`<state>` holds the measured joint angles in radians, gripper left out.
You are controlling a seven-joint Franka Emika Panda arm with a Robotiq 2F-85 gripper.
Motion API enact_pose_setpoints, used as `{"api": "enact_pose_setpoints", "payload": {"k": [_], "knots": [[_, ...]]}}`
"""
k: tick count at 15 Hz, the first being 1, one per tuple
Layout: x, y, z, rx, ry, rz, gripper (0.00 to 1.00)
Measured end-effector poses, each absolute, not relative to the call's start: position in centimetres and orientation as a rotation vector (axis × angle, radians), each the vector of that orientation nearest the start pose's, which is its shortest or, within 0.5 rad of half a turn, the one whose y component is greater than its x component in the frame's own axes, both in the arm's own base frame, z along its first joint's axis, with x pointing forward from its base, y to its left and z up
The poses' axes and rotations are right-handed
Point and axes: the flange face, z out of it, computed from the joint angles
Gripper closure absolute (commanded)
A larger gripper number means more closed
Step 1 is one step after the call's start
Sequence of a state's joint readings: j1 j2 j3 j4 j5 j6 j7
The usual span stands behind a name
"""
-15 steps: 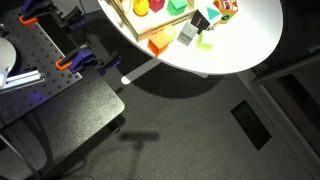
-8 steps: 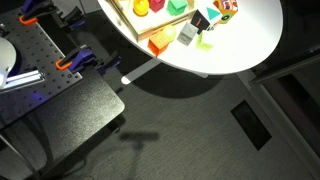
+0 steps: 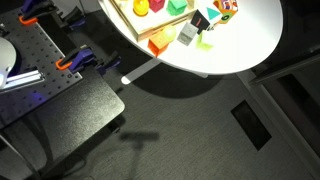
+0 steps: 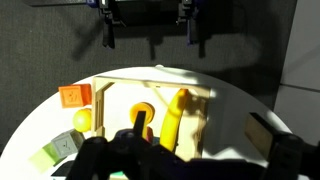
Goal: Put the banana in the crate
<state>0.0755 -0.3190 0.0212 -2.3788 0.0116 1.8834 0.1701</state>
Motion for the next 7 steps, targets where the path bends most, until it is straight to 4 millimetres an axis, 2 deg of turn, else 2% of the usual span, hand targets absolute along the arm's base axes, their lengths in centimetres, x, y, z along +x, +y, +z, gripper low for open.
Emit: {"api": "enact_pose_setpoints", "payload": {"k": [3, 7], "knots": [[42.02, 3.94, 43.9, -3.146, 0.135, 0.244, 0.0], [41.96, 3.89, 43.89, -3.146, 0.137, 0.243, 0.0]]}}
